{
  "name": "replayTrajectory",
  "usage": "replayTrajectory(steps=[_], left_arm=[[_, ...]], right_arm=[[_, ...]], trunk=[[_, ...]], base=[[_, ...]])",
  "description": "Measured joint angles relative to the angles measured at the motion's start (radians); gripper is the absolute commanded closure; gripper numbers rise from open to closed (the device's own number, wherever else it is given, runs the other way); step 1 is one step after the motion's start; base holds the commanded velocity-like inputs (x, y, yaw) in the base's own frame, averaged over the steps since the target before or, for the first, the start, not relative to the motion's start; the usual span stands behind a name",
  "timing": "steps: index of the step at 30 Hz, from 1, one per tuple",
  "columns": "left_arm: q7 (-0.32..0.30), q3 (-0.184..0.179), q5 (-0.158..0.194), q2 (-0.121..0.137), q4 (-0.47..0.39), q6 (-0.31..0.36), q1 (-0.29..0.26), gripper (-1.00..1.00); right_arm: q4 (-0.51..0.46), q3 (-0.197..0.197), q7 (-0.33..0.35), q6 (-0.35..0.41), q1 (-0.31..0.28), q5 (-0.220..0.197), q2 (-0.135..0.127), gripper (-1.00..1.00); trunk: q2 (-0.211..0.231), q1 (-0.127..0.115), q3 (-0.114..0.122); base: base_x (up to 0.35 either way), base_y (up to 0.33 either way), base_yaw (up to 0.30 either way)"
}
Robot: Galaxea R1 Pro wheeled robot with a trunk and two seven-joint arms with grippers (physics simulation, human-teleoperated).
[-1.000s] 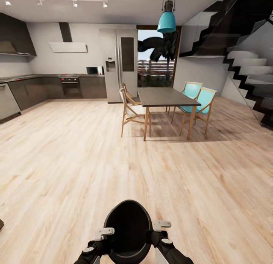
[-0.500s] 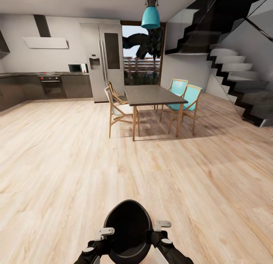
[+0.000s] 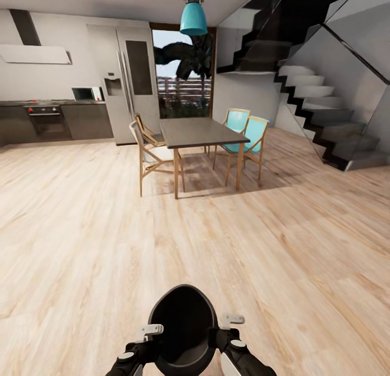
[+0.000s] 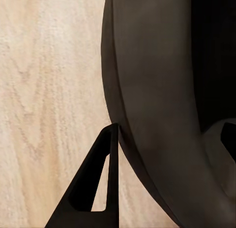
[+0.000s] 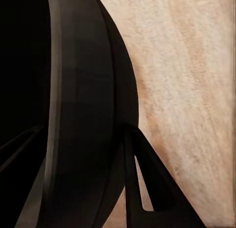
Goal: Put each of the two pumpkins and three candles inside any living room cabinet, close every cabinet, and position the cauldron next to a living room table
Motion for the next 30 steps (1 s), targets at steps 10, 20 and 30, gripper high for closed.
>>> replayTrajectory(steps=[10,20,30], left_arm=[[0.0,0.0,0.0,0.0,0.0,0.0,0.0,1.0],[0.0,0.0,0.0,0.0,0.0,0.0,0.0,1.0],[-0.001,0.001,-0.001,0.0,-0.001,0.0,0.0,1.0]], right_arm=[[0.0,0.0,0.0,0.0,0.0,0.0,0.0,1.0],[0.0,0.0,0.0,0.0,0.0,0.0,0.0,1.0],[0.0,0.001,0.0,0.0,0.0,0.0,0.0,1.0]], trunk=[[0.0,0.0,-0.012],[0.0,0.0,-0.022],[0.0,-0.001,-0.024]], base=[[0.0,0.0,-0.207],[0.053,0.0,-0.202],[0.277,0.0,-0.02]])
